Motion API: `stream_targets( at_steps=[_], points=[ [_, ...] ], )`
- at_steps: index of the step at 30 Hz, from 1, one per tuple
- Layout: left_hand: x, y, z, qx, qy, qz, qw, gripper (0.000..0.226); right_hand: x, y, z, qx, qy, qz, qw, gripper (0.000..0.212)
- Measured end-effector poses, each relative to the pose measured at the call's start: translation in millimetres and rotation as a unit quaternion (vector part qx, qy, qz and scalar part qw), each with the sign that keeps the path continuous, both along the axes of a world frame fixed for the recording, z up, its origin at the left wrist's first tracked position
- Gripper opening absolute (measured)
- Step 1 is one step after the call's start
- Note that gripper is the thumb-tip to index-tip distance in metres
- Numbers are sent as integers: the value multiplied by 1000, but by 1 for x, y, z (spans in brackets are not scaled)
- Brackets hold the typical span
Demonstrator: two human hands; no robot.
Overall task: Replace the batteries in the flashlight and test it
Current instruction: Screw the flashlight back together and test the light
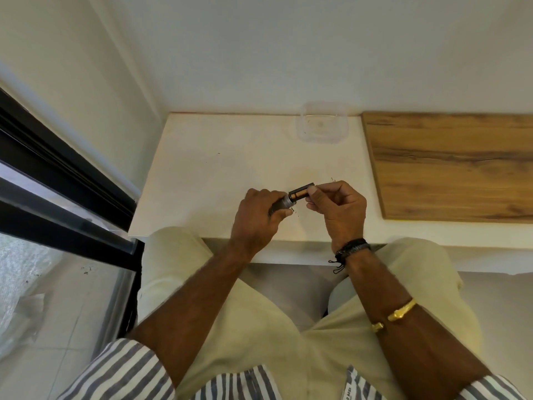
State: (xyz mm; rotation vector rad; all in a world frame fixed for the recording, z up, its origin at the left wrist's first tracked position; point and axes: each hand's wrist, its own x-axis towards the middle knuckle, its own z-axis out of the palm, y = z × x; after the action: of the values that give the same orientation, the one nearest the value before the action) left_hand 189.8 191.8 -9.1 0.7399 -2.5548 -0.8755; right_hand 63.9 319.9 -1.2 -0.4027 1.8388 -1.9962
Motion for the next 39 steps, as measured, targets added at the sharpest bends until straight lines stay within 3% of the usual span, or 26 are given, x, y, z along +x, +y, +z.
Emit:
stream_targets(
  at_steps=[13, 22, 28, 31, 34, 39],
  points=[
    [-3, -2, -7, -57, -19, -3, 998, 36, 7, -2, -11, 89, 85, 26, 992, 12],
    [-6, -4, -9, -60, -31, -5, 998, 36, 9, -5, -11, 104, 55, 66, 991, 14],
    [-7, -5, -11, -47, -28, -1, 999, 38, -12, -4, -19, 145, 60, -8, 988, 5],
    [-6, -6, -11, -33, -19, -4, 999, 36, -33, -2, -28, 204, 112, -53, 971, 6],
    [-6, -6, -12, -26, -19, -4, 999, 36, -47, -1, -38, 295, 181, -78, 935, 19],
    [-7, -8, -14, -22, -18, -4, 1000, 36, -52, -5, -45, 401, 219, -17, 889, 39]
  ],
)
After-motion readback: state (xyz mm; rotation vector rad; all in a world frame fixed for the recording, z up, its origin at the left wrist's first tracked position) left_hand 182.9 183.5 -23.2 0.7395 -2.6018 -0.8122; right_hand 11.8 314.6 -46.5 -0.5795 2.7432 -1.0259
